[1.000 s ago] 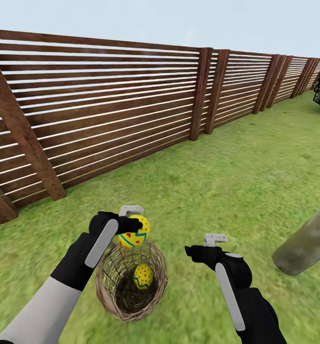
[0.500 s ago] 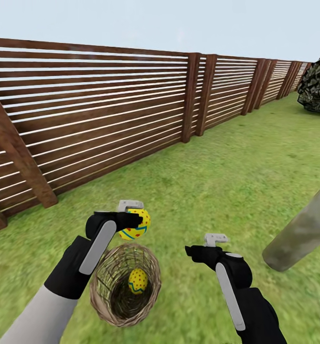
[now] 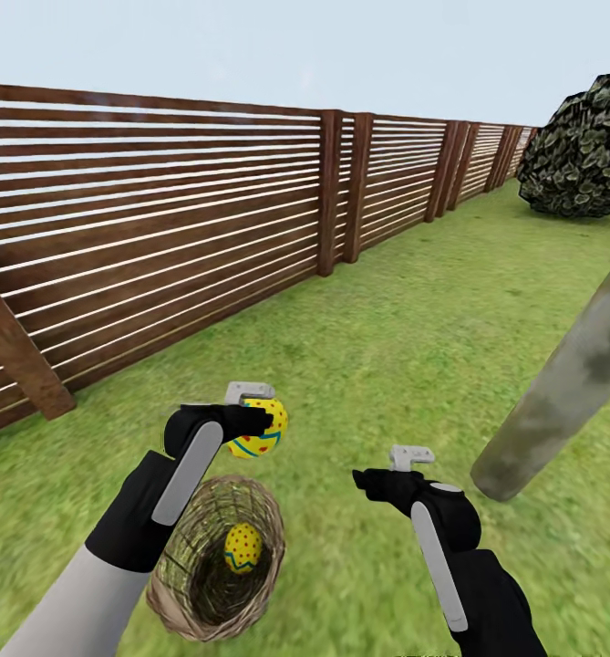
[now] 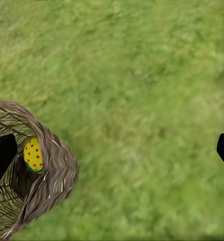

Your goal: Take the three Easter eggs out of the wicker basket on the lawn in the garden, then place them on the lawn next to a single tree (choose any tree) so that all three eggs are next to the same tree and none are left in the basket.

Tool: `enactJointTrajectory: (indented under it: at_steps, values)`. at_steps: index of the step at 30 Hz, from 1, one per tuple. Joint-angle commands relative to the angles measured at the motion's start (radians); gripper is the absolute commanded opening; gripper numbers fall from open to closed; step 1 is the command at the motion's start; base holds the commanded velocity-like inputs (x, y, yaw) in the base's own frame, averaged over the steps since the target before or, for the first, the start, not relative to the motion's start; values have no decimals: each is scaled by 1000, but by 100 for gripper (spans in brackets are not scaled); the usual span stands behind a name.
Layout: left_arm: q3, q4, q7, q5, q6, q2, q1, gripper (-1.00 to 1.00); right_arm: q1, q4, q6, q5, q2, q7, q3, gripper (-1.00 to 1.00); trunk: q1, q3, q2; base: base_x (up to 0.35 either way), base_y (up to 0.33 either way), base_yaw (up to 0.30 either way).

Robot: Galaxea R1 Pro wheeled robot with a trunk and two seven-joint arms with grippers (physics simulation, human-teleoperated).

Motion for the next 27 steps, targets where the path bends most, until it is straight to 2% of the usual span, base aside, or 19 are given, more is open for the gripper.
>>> enactJointTrajectory:
  at_steps: [1, 6, 9, 14, 20, 27]
  values:
    - [-1, -2, 10, 10, 2, 0, 0, -100, -1, -1, 3, -11, 0, -10, 1, 100, 0, 0, 0, -28, 0, -215]
    - [-2, -6, 10, 10, 2, 5, 0, -100, -1, -1, 4, -11, 0, -10, 1, 100, 0, 6, 0, -17, 0, -215]
    - [-16, -7, 10, 9, 2, 6, 0, -100, -1, -1, 4, -11, 0, -10, 1, 100, 0, 9, 0, -69, -94, -215]
    - [-39, -7, 10, 8, 2, 6, 0, -100, -1, -1, 5, -11, 1, -10, 1, 100, 0, 15, 0, -147, -216, -215]
    - [-42, -6, 10, 7, 2, 4, 0, -100, -1, -1, 4, -11, 0, -10, 1, 100, 0, 22, 0, -173, -243, -208]
    - [-42, -6, 10, 7, 2, 6, 0, -100, -1, -1, 5, -11, 0, -11, 3, 100, 0, 24, 0, -194, -242, -47]
